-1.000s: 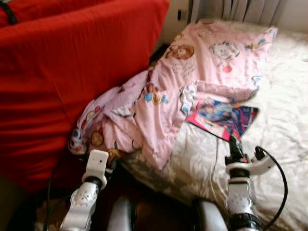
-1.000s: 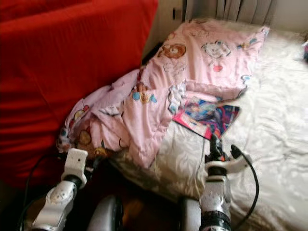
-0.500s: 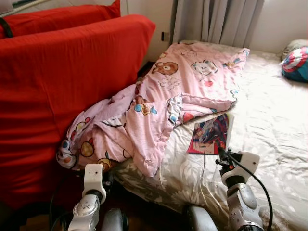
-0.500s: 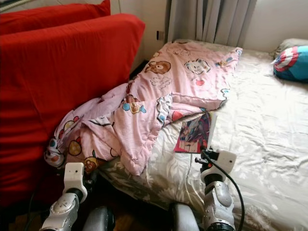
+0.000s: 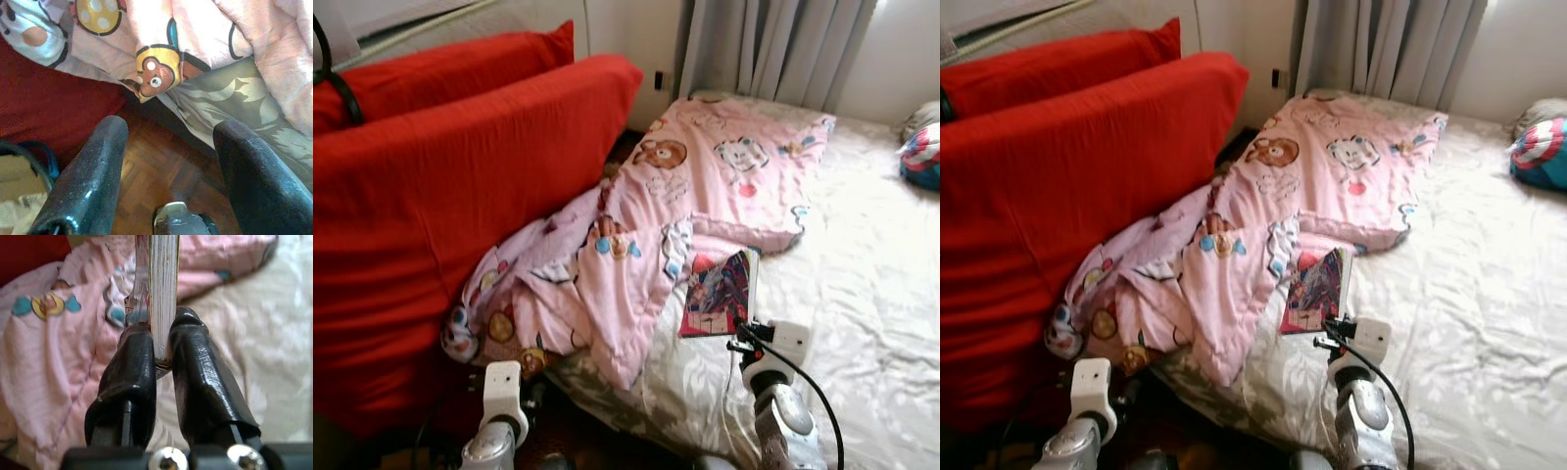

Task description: Clean up the room

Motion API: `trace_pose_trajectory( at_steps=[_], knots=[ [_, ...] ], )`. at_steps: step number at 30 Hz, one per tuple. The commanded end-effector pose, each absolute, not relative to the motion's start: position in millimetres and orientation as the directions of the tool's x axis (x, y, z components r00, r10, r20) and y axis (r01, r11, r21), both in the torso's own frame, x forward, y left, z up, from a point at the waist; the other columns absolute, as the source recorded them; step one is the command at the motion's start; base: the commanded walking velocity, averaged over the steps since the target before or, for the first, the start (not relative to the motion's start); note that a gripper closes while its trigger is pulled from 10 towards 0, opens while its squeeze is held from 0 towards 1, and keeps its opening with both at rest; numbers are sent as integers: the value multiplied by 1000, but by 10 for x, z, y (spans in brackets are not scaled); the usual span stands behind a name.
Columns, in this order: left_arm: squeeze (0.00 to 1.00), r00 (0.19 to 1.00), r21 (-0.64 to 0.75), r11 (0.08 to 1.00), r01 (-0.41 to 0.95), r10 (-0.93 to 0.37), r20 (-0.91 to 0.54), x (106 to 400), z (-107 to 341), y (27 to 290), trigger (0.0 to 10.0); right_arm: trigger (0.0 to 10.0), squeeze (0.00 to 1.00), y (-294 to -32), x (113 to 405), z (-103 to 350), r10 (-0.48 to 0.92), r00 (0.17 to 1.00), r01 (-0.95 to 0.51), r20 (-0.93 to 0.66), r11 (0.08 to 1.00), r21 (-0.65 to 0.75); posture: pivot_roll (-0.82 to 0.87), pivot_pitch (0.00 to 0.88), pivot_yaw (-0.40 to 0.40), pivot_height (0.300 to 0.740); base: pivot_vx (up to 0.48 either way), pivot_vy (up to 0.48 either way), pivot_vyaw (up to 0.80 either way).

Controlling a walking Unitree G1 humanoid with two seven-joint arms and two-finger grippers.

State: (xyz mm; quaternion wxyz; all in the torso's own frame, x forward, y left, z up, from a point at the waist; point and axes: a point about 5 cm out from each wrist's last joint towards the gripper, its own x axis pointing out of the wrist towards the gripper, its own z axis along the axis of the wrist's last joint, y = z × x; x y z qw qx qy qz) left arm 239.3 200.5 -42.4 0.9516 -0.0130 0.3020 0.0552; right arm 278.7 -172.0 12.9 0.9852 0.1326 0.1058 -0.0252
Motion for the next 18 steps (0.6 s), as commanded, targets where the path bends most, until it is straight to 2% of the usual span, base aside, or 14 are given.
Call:
trace_pose_trajectory(
  at_steps=[1, 4, 9, 13, 18],
  knots=[
    [0, 787, 21, 994, -105, 96, -610, 2343, -477, 1978, 10000, 10000, 0, -1737, 2857, 242, -28, 987, 65, -155, 969, 240, -20, 0, -65, 740, 0, 0, 0],
    [0, 730, 4, 984, -181, 137, -669, 2184, -593, 2017, 10000, 10000, 0, -1782, 2881, 267, -33, 987, 66, -158, 976, 208, -21, 0, -71, 740, 0, 0, 0],
    [0, 682, 31, 981, -190, 155, -715, 2015, -691, 2061, 10000, 10000, 0, -1795, 2866, 256, -52, 986, 86, -156, 971, 222, -11, 0, -71, 740, 0, 0, 0],
    [0, 662, 41, 980, -193, 161, -732, 1953, -727, 2071, 10000, 10000, 0, -1791, 2857, 250, -63, 986, 98, -154, 967, 234, -13, 0, -69, 740, 0, 0, 0],
    [0, 686, 23, 979, -204, 159, -710, 2027, -689, 2031, 10000, 10000, 0, -1763, 2861, 216, -73, 981, 116, -181, 964, 239, -9, 0, -63, 740, 0, 0, 0]
  ],
)
